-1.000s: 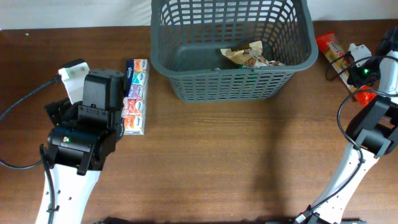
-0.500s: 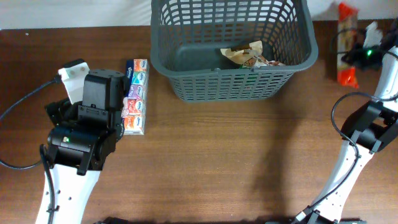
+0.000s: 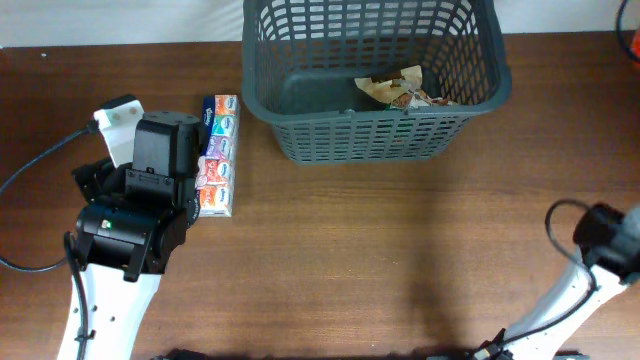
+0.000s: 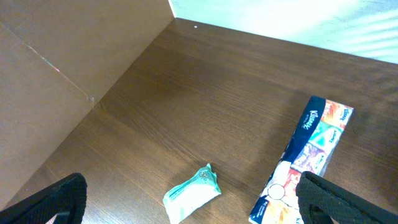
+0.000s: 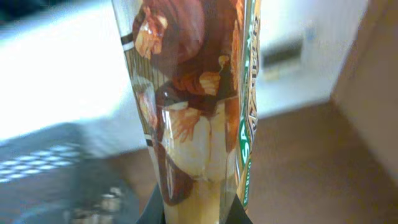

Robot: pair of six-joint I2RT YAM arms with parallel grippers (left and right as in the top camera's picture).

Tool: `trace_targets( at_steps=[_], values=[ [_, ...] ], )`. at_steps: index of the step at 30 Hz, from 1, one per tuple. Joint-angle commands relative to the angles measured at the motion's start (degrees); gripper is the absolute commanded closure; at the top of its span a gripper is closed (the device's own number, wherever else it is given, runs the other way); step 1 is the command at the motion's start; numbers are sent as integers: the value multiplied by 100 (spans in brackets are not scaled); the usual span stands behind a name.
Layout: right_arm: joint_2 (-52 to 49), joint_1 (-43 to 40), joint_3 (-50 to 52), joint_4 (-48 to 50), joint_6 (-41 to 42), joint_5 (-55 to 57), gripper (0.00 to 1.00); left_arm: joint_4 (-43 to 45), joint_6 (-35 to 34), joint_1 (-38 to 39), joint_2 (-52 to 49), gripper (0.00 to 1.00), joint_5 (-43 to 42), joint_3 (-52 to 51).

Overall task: Pack container
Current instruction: 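Lift the spaghetti pack and carry it over the basket, then lower the spaghetti pack upright into the basket and open right gripper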

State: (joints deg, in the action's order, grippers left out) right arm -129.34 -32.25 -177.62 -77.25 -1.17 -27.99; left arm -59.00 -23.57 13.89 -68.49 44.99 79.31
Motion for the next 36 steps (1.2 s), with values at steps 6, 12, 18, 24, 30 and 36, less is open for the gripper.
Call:
trace_targets(
  at_steps=[6,12,18,24,30,36],
  values=[
    [1134,1119,-234,175,0,-1082,96,-9,-57,-28,-20,1,24,76],
    [973,2260,-227,317,-9,-518,96,-9,-57,-28,-20,0,24,76],
    [522,3032,-76,643,-160,431,96,-9,-57,-28,-20,0,24,76],
    [17,3351,173,599,-153,431,96,-9,-57,-28,-20,0,24,76],
    [-232,3379,890,258,-155,496,96,-9,-57,-28,-20,1,24,76],
    [-243,3379,1932,-66,-155,1014,96,-9,-57,-28,-20,1,24,76]
  ],
)
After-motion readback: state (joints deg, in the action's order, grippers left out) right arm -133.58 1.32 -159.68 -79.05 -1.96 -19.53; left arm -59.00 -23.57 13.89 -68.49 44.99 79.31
